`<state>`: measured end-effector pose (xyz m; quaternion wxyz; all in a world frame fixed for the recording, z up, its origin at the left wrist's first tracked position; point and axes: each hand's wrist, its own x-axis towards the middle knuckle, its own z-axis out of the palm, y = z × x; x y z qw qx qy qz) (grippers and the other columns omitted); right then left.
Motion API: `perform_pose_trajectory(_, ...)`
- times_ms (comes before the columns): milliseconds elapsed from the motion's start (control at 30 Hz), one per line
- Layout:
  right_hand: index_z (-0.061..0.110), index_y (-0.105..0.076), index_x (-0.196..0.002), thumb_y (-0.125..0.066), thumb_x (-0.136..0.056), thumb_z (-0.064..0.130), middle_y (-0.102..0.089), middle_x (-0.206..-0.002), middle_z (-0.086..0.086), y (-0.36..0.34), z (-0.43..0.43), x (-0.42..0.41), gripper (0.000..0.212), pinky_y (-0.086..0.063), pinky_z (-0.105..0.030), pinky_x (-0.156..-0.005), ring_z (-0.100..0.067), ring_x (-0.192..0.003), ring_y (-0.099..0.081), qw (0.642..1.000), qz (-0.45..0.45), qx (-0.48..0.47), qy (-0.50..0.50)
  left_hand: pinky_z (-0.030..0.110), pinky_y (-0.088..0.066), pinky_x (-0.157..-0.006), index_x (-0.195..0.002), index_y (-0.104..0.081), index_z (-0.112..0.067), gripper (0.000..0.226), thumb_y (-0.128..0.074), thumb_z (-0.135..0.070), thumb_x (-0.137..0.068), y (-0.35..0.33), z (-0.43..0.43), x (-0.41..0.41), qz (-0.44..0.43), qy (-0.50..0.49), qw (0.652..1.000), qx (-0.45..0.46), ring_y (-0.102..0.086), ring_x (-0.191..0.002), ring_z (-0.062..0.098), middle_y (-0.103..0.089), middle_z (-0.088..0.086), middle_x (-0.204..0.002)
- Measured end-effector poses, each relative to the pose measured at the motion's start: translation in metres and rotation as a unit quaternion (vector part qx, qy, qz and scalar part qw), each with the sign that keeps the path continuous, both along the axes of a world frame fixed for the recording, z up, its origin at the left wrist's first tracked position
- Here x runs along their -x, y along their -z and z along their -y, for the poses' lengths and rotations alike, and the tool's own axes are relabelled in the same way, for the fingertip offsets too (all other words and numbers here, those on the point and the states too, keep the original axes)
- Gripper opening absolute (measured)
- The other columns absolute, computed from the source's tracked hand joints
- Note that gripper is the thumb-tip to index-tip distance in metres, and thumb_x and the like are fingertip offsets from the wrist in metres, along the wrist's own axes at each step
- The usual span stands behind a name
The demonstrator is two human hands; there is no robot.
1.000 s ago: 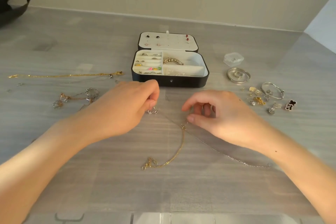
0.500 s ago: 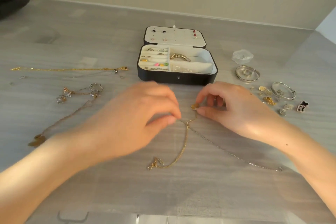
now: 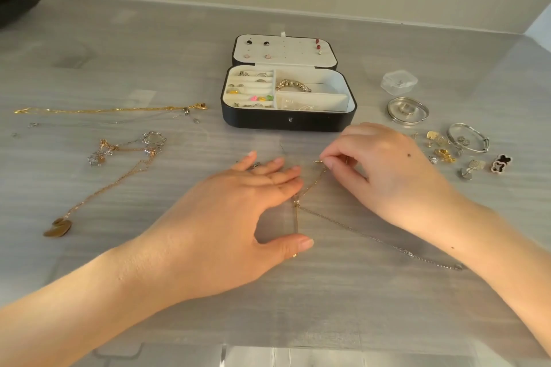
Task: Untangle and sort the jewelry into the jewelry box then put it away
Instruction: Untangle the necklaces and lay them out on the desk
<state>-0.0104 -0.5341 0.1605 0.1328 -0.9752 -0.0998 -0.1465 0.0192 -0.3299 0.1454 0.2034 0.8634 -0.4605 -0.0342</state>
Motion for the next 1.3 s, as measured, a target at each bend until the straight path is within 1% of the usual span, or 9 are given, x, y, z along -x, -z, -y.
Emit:
perform_pose_trajectory(200, 0.015, -0.067, -0.077, -0.050, -0.082, 0.020, -0.048, -0.065, 0.013, -0.003, 0.000, 0.002, 0.018, -0.030, -0.014, -0.061, -0.006, -0.064, -0.044, 0.999, 0.007, -0.047, 0.022, 0.018, 0.002, -0.114, -0.140, -0.031, -0.035, 0.081, -0.027, -0.077, -0.072, -0.001, -0.001, 0.001, -0.015, 0.001, 1.000, -0.017, 0.001, -0.135, -0.016, -0.022, -0.028, -0.146)
perform_pose_trajectory(333, 0.021, -0.065, -0.075, -0.057, -0.085, 0.017, -0.056, -0.065, 0.015, -0.012, -0.003, 0.009, 0.013, -0.035, -0.006, -0.063, 0.000, -0.069, -0.049, 0.990, -0.012, -0.136, 0.033, 0.020, 0.003, -0.115, -0.142, -0.027, -0.036, 0.083, -0.023, -0.079, -0.071, -0.003, -0.002, 0.000, -0.015, -0.001, 0.999, -0.033, 0.003, -0.134, -0.017, -0.017, -0.030, -0.146)
perform_pose_trajectory(467, 0.026, -0.065, -0.069, -0.059, -0.084, 0.016, -0.067, -0.070, 0.004, -0.023, -0.007, 0.013, 0.019, -0.043, -0.019, -0.059, -0.012, -0.062, -0.056, 0.958, -0.051, -0.281, 0.040, 0.015, 0.008, -0.113, -0.142, -0.022, -0.038, 0.084, -0.021, -0.080, -0.069, -0.004, -0.001, 0.000, -0.010, -0.003, 0.999, -0.045, 0.010, -0.132, -0.019, -0.011, -0.033, -0.145)
perform_pose_trajectory(600, 0.022, -0.065, -0.068, -0.057, -0.084, 0.011, -0.069, -0.066, 0.008, -0.028, -0.012, 0.014, 0.021, -0.046, -0.018, -0.060, -0.004, -0.061, -0.057, 0.929, -0.084, -0.359, 0.029, 0.016, 0.007, -0.113, -0.143, -0.023, -0.037, 0.087, -0.021, -0.080, -0.068, -0.005, -0.001, 0.000, -0.016, -0.003, 0.999, -0.044, 0.009, -0.133, -0.017, -0.013, -0.031, -0.146)
perform_pose_trajectory(800, 0.016, -0.066, -0.072, -0.055, -0.087, 0.004, -0.070, -0.065, 0.004, -0.032, -0.019, 0.015, 0.022, -0.046, -0.018, -0.058, -0.004, -0.059, -0.059, 0.904, -0.118, -0.411, 0.003, 0.007, 0.014, -0.108, -0.143, -0.025, -0.034, 0.092, -0.025, -0.080, -0.064, -0.006, 0.000, -0.001, -0.022, 0.000, 0.999, -0.038, 0.013, -0.129, -0.020, -0.013, -0.031, -0.143)
perform_pose_trajectory(967, 0.011, -0.066, -0.074, -0.055, -0.087, 0.002, -0.070, -0.065, 0.002, -0.041, -0.028, 0.019, 0.020, -0.047, -0.018, -0.056, -0.005, -0.059, -0.061, 0.895, -0.122, -0.427, -0.024, 0.000, 0.015, -0.101, -0.142, -0.027, -0.035, 0.085, -0.051, -0.074, -0.071, -0.008, 0.000, -0.001, -0.056, -0.005, 0.998, -0.031, 0.018, -0.110, -0.037, -0.002, -0.038, -0.131)
perform_pose_trajectory(1133, 0.009, -0.067, -0.076, -0.056, -0.087, 0.005, -0.071, -0.068, 0.003, -0.042, -0.032, 0.017, 0.016, -0.049, -0.019, -0.057, -0.004, -0.062, -0.063, 0.908, -0.124, -0.400, 0.000, 0.002, 0.017, -0.102, -0.146, -0.018, -0.030, 0.095, -0.042, -0.075, -0.066, -0.006, 0.001, -0.002, -0.042, -0.008, 0.999, -0.028, 0.018, -0.118, -0.031, 0.000, -0.030, -0.137)
perform_pose_trajectory(1233, 0.013, -0.067, -0.075, -0.056, -0.088, 0.006, -0.071, -0.068, 0.003, -0.040, -0.035, 0.012, 0.018, -0.050, -0.021, -0.057, -0.007, -0.065, -0.065, 0.911, -0.135, -0.389, 0.031, 0.005, 0.017, -0.104, -0.148, -0.013, -0.026, 0.108, -0.039, -0.083, -0.061, -0.005, 0.000, -0.004, -0.012, -0.010, 1.000, -0.014, 0.012, -0.130, -0.018, 0.000, -0.022, -0.145)
perform_pose_trajectory(1300, 0.012, -0.068, -0.075, -0.055, -0.088, 0.006, -0.072, -0.071, 0.000, -0.041, -0.036, 0.008, 0.019, -0.052, -0.022, -0.062, -0.009, -0.068, -0.067, 0.901, -0.140, -0.408, 0.047, 0.006, 0.017, -0.105, -0.148, -0.012, -0.025, 0.108, -0.035, -0.083, -0.060, -0.005, -0.002, -0.005, -0.004, -0.007, 1.000, -0.005, 0.010, -0.134, -0.014, -0.004, -0.018, -0.149)
